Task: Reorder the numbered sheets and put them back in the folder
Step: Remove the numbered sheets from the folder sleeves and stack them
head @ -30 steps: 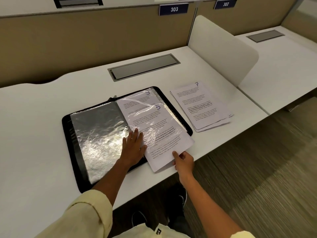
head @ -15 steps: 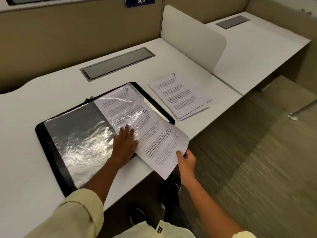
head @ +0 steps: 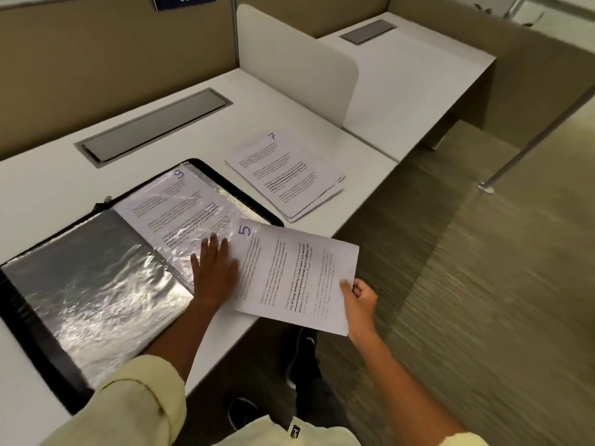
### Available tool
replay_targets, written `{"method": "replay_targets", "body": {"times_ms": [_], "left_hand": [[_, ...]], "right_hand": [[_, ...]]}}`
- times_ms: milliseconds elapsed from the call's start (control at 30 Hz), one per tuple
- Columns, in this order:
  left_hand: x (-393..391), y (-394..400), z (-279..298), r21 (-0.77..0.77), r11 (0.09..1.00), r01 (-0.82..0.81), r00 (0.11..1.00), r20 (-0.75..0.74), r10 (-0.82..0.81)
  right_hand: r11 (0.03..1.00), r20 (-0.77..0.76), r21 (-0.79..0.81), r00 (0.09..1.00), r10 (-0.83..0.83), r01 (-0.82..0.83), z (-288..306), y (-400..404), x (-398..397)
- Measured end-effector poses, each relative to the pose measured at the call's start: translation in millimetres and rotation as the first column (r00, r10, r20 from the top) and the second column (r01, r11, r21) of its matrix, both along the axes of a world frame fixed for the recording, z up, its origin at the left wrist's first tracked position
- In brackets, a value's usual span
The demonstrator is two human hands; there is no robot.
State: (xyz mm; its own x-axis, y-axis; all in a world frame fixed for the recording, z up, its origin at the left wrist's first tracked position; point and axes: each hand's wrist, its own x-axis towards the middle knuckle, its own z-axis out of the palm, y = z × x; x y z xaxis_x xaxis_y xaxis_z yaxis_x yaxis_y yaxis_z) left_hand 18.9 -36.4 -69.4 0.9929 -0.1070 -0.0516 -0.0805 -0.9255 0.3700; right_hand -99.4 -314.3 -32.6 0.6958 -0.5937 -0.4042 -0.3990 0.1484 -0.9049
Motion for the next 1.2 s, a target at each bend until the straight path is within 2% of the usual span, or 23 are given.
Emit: {"method": "replay_targets", "body": {"times_ms": [300,700,800,1033,1200], "left_hand": [[21.1,-14.8,-7.9,0.075,0.997,-0.024,1.000,-0.001,0.024],[44.7,-47.9,-10.7,0.044,0.999,-0.008,1.000,-0.006,0.008],[50.7,-52.6,-9.9,0.040,0.999,-0.007,1.000,-0.004,0.007],[62.0,-57.5,-6.6,0.028,0.998,-0.049,0.999,-0.002,0.049],[63.6,-62.1,-11.3,0.056,0.994,-0.090,0.996,0.001,0.091]], "right_hand": [[0.988,0.001,0.086,0.991,-0.132,0.131,3.5,-30.9,-8.2],[0.914,-0.022,0.135,0.924,-0.383,0.382,19.2,-80.2,1.9],[0.912,-0.032,0.171,0.927,-0.373,0.373,19.5,-82.3,17.4],[0.935,-0.043,0.258,0.970,-0.239,0.242,19.4,-70.0,78.4],[0.934,-0.007,0.311,0.983,-0.184,0.177,27.2,-63.9,133.9]]}}
